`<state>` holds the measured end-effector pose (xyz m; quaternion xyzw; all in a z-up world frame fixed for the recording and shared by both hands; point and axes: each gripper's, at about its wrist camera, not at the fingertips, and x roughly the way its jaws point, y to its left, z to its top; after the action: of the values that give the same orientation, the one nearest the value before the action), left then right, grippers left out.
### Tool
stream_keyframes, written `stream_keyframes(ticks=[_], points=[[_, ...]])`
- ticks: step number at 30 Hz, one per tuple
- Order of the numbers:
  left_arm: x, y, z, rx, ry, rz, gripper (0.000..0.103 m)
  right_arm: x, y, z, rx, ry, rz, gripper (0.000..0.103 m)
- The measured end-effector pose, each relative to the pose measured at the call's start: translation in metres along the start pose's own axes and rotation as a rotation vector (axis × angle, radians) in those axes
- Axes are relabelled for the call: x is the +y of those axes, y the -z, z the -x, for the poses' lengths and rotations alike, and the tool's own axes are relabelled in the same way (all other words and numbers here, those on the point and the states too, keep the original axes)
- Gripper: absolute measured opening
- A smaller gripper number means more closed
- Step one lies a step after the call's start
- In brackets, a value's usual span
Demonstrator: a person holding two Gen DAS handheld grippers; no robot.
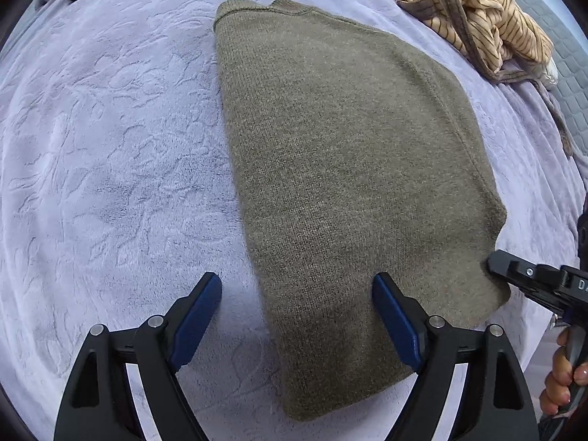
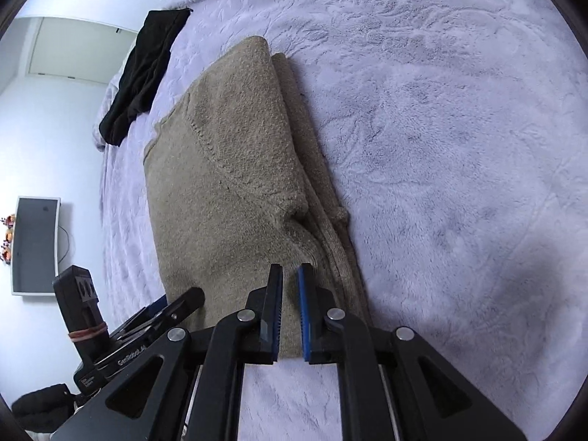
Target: Fold small clothes
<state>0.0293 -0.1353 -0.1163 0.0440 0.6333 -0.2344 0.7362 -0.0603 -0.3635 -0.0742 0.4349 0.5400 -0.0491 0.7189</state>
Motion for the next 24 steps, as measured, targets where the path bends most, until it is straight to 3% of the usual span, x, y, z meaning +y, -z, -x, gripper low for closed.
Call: stream_keyframes(ticks=[2,4,6,7,11,13,14,16,20,24], points=[[0.002,0.001,0.000,0.001,0.003,0.006,0.085,0.000,-0.001,0.010,0.002,0.011,0.011,0.011],[0.004,0.001,0.000,0.002,0.006,0.014,0.088,-0.001,-0.004,0.021,-0.019,0.022,0.034,0.019],[0.006,0.002,-0.001,0.005,0.001,0.023,0.091,0.002,-0.016,0.033,-0.057,0.035,0.059,0.048],[0.006,0.002,-0.002,0.007,0.000,0.029,0.091,0.003,-0.025,0.032,-0.066,0.034,0.058,0.054],[0.004,0.002,0.001,0.010,-0.017,0.035,0.091,0.001,-0.059,0.021,-0.040,-0.034,0.036,0.055],[0.001,0.002,0.000,0.013,-0.024,0.037,0.091,0.004,-0.073,-0.001,0.004,-0.003,0.042,0.043],[0.001,0.002,0.000,0.016,-0.023,0.039,0.091,0.001,-0.079,-0.013,0.037,0.016,0.046,0.024],[0.000,0.001,-0.001,0.023,-0.023,0.050,0.091,-0.005,-0.081,-0.025,0.059,0.046,0.041,0.023],[-0.001,0.002,-0.002,0.026,-0.033,0.062,0.091,-0.014,-0.079,-0.025,0.059,0.017,0.007,0.025],[-0.002,0.000,-0.004,0.034,-0.034,0.078,0.091,-0.015,-0.074,-0.011,0.075,0.032,0.046,0.034]])
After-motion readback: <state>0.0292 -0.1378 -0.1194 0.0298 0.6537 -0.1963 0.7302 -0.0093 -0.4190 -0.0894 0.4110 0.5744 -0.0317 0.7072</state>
